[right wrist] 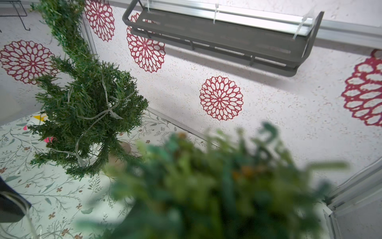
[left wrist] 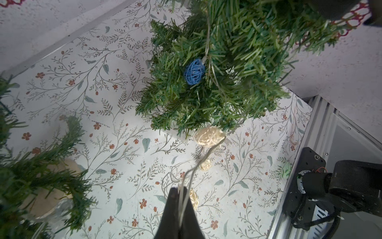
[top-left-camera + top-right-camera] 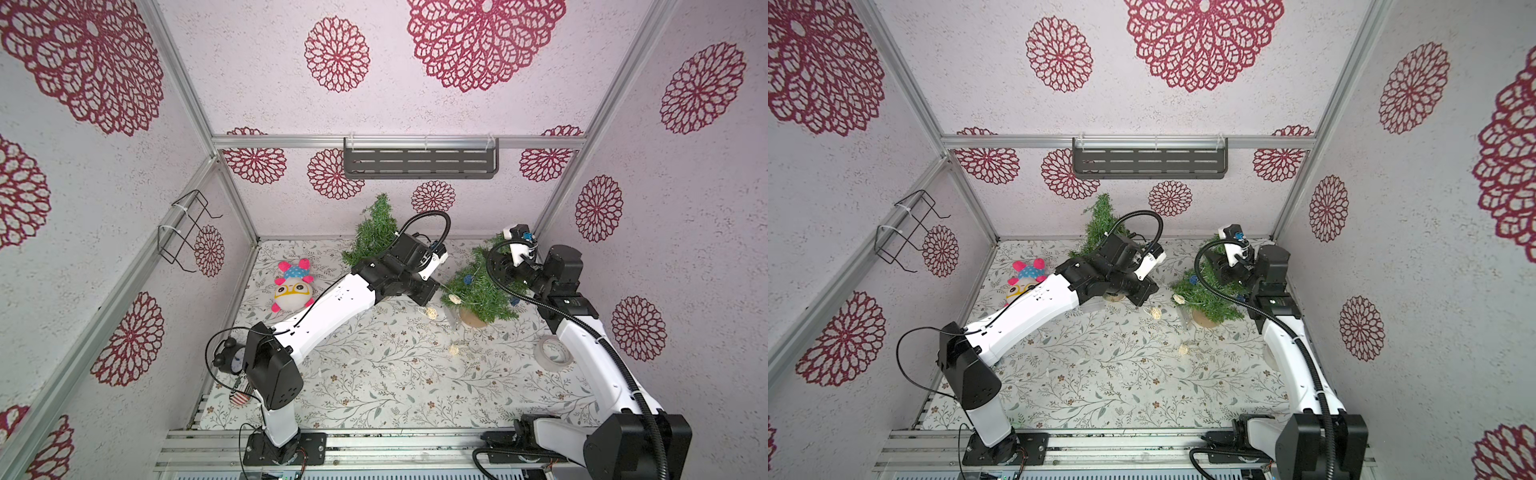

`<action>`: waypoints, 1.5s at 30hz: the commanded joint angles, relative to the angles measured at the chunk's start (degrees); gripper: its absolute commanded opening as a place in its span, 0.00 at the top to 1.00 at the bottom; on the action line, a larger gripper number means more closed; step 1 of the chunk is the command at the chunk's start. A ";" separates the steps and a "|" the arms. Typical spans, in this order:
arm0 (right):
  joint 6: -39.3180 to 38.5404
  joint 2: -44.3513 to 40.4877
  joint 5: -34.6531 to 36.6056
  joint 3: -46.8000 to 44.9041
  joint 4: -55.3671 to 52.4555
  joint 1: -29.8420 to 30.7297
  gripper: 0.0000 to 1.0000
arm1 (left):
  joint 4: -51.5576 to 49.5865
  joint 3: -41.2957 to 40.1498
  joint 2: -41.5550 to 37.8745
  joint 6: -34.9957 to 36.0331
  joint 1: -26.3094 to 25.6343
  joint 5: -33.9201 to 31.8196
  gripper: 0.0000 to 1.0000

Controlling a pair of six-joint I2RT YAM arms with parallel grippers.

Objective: Wrap string light around the christmas tree
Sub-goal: Wrap the light string around the Christmas tree.

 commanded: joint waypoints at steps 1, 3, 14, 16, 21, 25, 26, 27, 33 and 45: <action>5.00 -3.54 2.26 0.71 2.79 0.20 0.41 | -1.34 1.31 -0.34 1.04 0.78 1.22 1.00; 7.42 -4.78 4.18 0.73 1.44 0.18 0.38 | -1.09 1.02 -0.53 0.17 0.81 2.92 1.00; 12.25 -13.67 11.95 0.74 -12.81 0.22 0.31 | 2.52 -3.51 -1.65 -2.46 0.89 7.35 1.00; 13.81 -15.47 12.49 0.44 -14.87 0.22 0.31 | 3.71 -4.34 -2.00 -3.17 1.06 8.72 1.00; 18.82 -21.77 12.08 -3.06 -20.53 0.46 0.33 | 5.85 -6.89 -3.22 -5.31 1.85 11.98 1.00; 21.70 -28.30 10.83 -6.39 -24.10 0.96 0.37 | 9.62 -10.47 -4.88 -7.73 2.78 15.71 1.00; 22.13 -29.51 10.51 -6.66 -25.20 1.09 0.38 | 10.81 -11.57 -5.25 -8.52 3.18 16.67 1.00; 22.66 -30.32 9.91 -6.97 -26.14 1.10 0.39 | 11.45 -12.17 -5.39 -9.20 3.54 17.49 1.00; 28.05 -32.20 1.08 -9.92 -27.16 3.01 0.52 | 13.24 -12.70 -5.31 -13.47 5.54 21.29 1.00; 31.01 -29.60 15.79 -20.71 -14.51 28.25 0.54 | 13.89 -11.42 -5.72 -19.11 6.04 22.55 1.00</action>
